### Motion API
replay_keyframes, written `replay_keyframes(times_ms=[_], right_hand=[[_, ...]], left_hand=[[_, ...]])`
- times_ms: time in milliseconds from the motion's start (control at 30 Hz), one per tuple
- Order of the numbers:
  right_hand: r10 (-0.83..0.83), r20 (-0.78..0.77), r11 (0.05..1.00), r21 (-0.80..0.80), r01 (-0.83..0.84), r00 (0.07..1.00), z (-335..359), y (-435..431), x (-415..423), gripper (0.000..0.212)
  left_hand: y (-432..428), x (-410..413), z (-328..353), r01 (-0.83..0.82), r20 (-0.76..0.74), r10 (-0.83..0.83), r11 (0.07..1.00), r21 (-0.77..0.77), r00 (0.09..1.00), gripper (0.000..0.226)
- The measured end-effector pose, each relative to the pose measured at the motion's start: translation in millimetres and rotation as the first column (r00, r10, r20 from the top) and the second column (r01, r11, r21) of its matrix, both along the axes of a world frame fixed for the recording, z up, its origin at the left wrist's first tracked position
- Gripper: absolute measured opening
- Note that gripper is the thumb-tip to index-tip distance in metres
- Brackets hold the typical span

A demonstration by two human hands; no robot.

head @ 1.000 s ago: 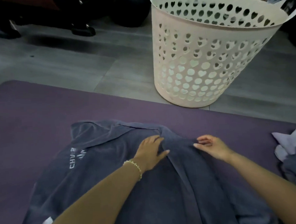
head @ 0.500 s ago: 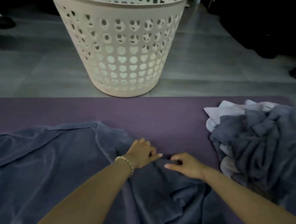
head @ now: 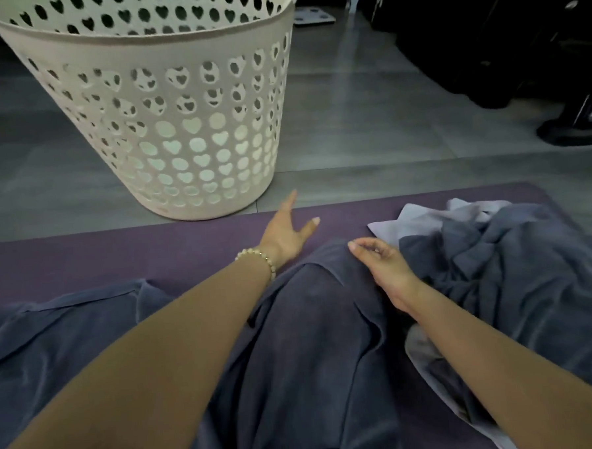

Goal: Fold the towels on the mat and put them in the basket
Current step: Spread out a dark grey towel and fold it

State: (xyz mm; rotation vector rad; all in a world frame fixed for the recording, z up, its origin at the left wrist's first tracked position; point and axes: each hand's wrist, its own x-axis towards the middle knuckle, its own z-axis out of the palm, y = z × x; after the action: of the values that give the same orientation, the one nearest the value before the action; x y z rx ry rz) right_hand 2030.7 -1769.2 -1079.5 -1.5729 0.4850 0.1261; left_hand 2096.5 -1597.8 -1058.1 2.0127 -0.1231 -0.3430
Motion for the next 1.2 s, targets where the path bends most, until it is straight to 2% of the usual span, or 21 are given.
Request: replay_keyframes(times_ms=[67,100,167,233,300,400,500,567,600,667,700,767,867,933,1033,1100,1200], right_hand=[[0.099,-0.199,0.990,-0.083,-0.118,0.975,-12.6,-10.8,-10.7,0.034],[0.152,-0.284,0.969,-0.146,-0.200,0.947,-21.4,-16.4,-19.5,0.038],[0.184,-0.323,0.924,-0.265,-0.275,0.928,-33.9,-24.9,-37.4,0.043],[0.172,-0.338,0.918,-0.285,-0.275,0.925,-40.0,-30.7,-55.2,0.037],[0.194,-0.402,0.904,-0.282,-0.322,0.895,-42.7,-34.8,-81.9,0.029],[0.192,-0.483,0.910,-0.239,-0.340,0.854,-47.5,-41.1,-129.4,0.030],[0.223,-0.522,0.911,-0.189,-0.367,0.824,-47.9,-37.0,-167.7,0.030],[0.260,-0.518,0.849,-0.280,-0.449,0.815,-50.6,-29.3,-184.3,0.028],[0.245,-0.482,0.831,-0.343,-0.438,0.841,-51.5,-23.3,-191.6,0.027],[0.142,-0.369,0.889,-0.360,-0.282,0.918,-50.4,-9.6,-204.9,0.025],[0.068,-0.325,0.937,-0.305,-0.172,0.943,-49.9,-4.5,-211.5,0.024],[-0.027,-0.278,0.975,-0.221,-0.036,0.960,-45.6,0.1,-223.8,0.020],[-0.103,-0.168,0.933,-0.358,0.036,0.980,-45.1,-20.8,-246.6,0.021],[-0.171,-0.163,0.890,-0.448,0.082,0.972,-48.3,-44.5,-267.2,0.025],[-0.194,-0.310,0.906,-0.421,0.048,0.931,-52.7,-61.6,-289.5,0.037],[-0.190,-0.330,0.898,-0.439,0.028,0.925,-51.2,-62.4,-290.1,0.040],[-0.055,-0.217,0.740,-0.665,-0.106,0.975,-39.5,-57.2,-273.6,0.033]], left_hand=[[-2.8,-12.9,-21.5,0.081,-0.040,-0.074,0.973,0.214,0.996,0.071],[2.0,-20.2,-40.3,0.134,-0.070,-0.117,0.926,0.352,0.991,0.071],[16.7,-35.7,-68.9,0.216,-0.155,-0.157,0.814,0.539,0.975,0.067],[27.2,-42.9,-84.1,0.202,-0.143,-0.144,0.763,0.614,0.979,0.059],[31.2,-51.4,-86.6,0.157,-0.074,-0.142,0.770,0.618,0.987,0.054],[30.0,-71.1,-83.4,0.168,0.049,-0.238,0.802,0.573,0.970,0.062],[27.4,-105.7,-87.3,0.225,0.116,-0.397,0.710,0.667,0.911,0.090],[28.7,-127.9,-93.6,0.234,0.132,-0.449,0.668,0.707,0.884,0.105],[29.9,-137.9,-97.1,0.236,0.135,-0.464,0.655,0.718,0.876,0.108],[32.4,-157.3,-103.2,0.229,0.147,-0.467,0.654,0.721,0.872,0.102],[33.2,-166.2,-105.6,0.230,0.145,-0.463,0.659,0.716,0.874,0.097],[32.8,-181.1,-108.8,0.244,0.126,-0.453,0.670,0.701,0.882,0.091],[30.6,-195.9,-110.6,0.270,0.099,-0.461,0.665,0.696,0.882,0.089],[29.5,-204.3,-111.5,0.285,0.097,-0.489,0.646,0.709,0.867,0.089],[28.4,-214.6,-113.4,0.312,0.082,-0.523,0.619,0.721,0.849,0.091],[29.7,-218.8,-111.5,0.321,0.082,-0.529,0.623,0.713,0.845,0.095],[43.5,-214.9,-96.8,0.317,0.096,-0.543,0.614,0.723,0.834,0.108]])
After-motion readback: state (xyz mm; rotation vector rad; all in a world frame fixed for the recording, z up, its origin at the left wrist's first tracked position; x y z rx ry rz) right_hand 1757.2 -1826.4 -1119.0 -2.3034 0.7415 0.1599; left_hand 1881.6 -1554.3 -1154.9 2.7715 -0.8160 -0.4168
